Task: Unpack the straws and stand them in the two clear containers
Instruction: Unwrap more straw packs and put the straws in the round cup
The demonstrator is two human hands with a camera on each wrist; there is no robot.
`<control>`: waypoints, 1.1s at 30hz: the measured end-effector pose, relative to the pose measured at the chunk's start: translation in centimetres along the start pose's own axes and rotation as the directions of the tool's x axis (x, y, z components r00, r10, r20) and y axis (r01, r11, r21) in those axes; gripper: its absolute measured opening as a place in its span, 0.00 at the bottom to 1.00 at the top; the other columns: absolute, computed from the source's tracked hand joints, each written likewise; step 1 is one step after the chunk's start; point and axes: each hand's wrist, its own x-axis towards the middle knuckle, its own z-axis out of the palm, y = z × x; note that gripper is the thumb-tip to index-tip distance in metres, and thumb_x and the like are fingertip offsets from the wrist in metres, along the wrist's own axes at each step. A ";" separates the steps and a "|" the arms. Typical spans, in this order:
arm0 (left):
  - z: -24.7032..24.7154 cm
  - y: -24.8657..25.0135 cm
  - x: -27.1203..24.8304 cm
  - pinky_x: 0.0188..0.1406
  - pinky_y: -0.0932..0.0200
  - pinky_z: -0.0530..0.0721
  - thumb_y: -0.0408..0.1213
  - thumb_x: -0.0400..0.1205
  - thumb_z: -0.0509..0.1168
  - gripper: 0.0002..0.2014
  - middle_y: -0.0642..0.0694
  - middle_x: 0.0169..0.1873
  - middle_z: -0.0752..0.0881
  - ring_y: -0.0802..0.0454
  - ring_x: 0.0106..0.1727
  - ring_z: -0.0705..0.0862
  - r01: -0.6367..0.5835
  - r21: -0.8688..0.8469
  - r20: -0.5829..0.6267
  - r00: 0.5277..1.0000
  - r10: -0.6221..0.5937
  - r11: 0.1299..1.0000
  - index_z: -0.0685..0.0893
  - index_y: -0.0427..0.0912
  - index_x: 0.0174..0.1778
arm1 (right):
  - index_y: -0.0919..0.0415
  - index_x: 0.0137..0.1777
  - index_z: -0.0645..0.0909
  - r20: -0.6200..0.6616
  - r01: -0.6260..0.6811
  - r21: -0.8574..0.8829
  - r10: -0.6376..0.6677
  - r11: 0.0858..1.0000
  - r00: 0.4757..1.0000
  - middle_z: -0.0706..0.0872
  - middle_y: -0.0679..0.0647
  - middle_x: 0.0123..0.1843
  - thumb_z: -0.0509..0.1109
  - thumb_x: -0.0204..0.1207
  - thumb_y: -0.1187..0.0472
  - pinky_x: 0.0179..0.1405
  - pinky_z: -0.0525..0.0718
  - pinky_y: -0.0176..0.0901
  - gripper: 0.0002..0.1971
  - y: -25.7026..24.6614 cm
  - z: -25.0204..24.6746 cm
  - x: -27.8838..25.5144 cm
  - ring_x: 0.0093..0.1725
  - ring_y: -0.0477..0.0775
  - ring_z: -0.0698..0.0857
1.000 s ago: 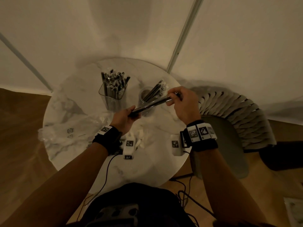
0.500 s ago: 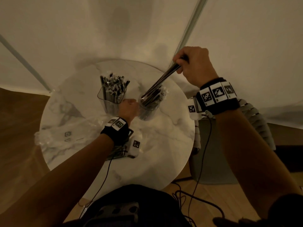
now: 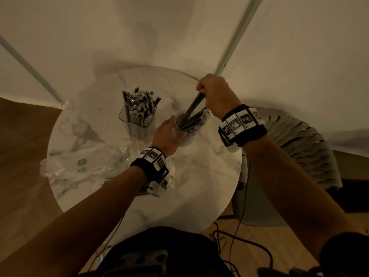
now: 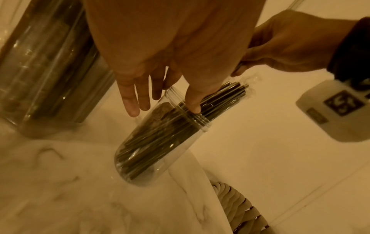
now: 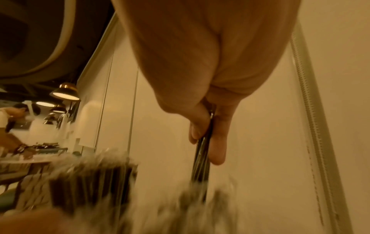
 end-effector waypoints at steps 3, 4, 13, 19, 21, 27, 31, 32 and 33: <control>0.1 -0.1 0.0 0.69 0.57 0.73 0.49 0.82 0.68 0.36 0.39 0.71 0.79 0.43 0.70 0.77 -0.026 0.002 -0.042 0.999 0.026 1.000 0.63 0.40 0.83 | 0.66 0.54 0.85 0.021 0.032 -0.042 -0.031 0.999 0.999 0.84 0.61 0.55 0.66 0.68 0.82 0.52 0.84 0.54 0.18 0.0 2.5 -0.7 0.50 0.61 0.85; 0.1 -0.2 0.0 0.67 0.58 0.74 0.48 0.82 0.69 0.36 0.39 0.69 0.80 0.43 0.68 0.79 -0.038 0.001 -0.058 0.998 0.038 0.999 0.64 0.40 0.83 | 0.66 0.55 0.85 0.048 0.024 -0.052 -0.022 0.998 0.999 0.85 0.61 0.56 0.66 0.67 0.81 0.53 0.84 0.54 0.19 -0.1 3.2 -1.1 0.51 0.63 0.85; 0.9 -1.2 0.6 0.65 0.53 0.80 0.51 0.79 0.71 0.37 0.38 0.69 0.80 0.42 0.65 0.82 -0.071 -0.031 -0.077 0.995 0.068 0.997 0.68 0.38 0.81 | 0.65 0.50 0.87 0.123 -0.307 0.185 0.288 0.934 0.950 0.90 0.62 0.49 0.51 0.85 0.45 0.58 0.82 0.59 0.28 0.7 4.5 -2.1 0.51 0.64 0.86; 1.0 -1.4 0.7 0.64 0.53 0.80 0.50 0.80 0.71 0.37 0.38 0.69 0.81 0.43 0.64 0.83 -0.089 -0.025 -0.083 0.993 0.087 0.996 0.68 0.37 0.81 | 0.54 0.69 0.80 0.033 -0.193 0.207 0.191 0.959 0.981 0.77 0.52 0.76 0.52 0.81 0.31 0.76 0.69 0.54 0.32 0.4 5.5 -3.7 0.76 0.56 0.72; 0.9 -1.4 0.7 0.63 0.52 0.81 0.50 0.80 0.71 0.36 0.38 0.68 0.81 0.43 0.63 0.83 -0.090 -0.037 -0.080 0.993 0.087 0.995 0.69 0.38 0.81 | 0.55 0.71 0.78 -0.016 -0.150 0.213 0.157 0.965 0.987 0.76 0.52 0.76 0.57 0.81 0.33 0.74 0.71 0.51 0.30 0.4 6.6 -4.3 0.76 0.55 0.71; 1.1 -1.5 0.7 0.67 0.47 0.80 0.53 0.80 0.69 0.37 0.37 0.71 0.80 0.41 0.67 0.81 -0.068 -0.035 -0.055 0.996 0.066 0.997 0.66 0.39 0.82 | 0.65 0.55 0.82 -0.197 -0.093 0.180 0.128 0.979 0.972 0.81 0.59 0.57 0.61 0.87 0.57 0.52 0.82 0.51 0.12 0.3 9.6 -5.6 0.52 0.58 0.79; 1.1 -1.7 0.9 0.69 0.47 0.79 0.54 0.80 0.69 0.39 0.38 0.71 0.79 0.42 0.68 0.81 -0.049 -0.025 -0.034 0.998 0.048 0.998 0.65 0.39 0.83 | 0.59 0.61 0.83 -0.126 -0.162 0.339 0.216 0.927 0.968 0.83 0.54 0.60 0.57 0.88 0.51 0.61 0.81 0.53 0.16 0.2 8.9 -5.2 0.56 0.57 0.81; 1.1 -1.7 1.0 0.69 0.47 0.79 0.54 0.80 0.69 0.39 0.39 0.71 0.80 0.42 0.69 0.81 -0.045 -0.025 -0.025 0.999 0.045 0.999 0.65 0.39 0.83 | 0.57 0.62 0.83 -0.108 -0.200 0.407 0.264 0.891 0.958 0.83 0.53 0.61 0.56 0.88 0.48 0.64 0.80 0.54 0.18 0.1 8.4 -5.2 0.58 0.56 0.82; 1.0 -1.8 1.0 0.68 0.47 0.80 0.55 0.80 0.69 0.40 0.39 0.71 0.80 0.42 0.69 0.81 -0.045 -0.020 -0.015 0.999 0.045 0.999 0.64 0.39 0.83 | 0.55 0.64 0.83 -0.099 -0.221 0.473 0.301 0.853 0.949 0.84 0.52 0.62 0.56 0.87 0.45 0.67 0.80 0.54 0.19 -0.1 7.9 -5.2 0.60 0.55 0.82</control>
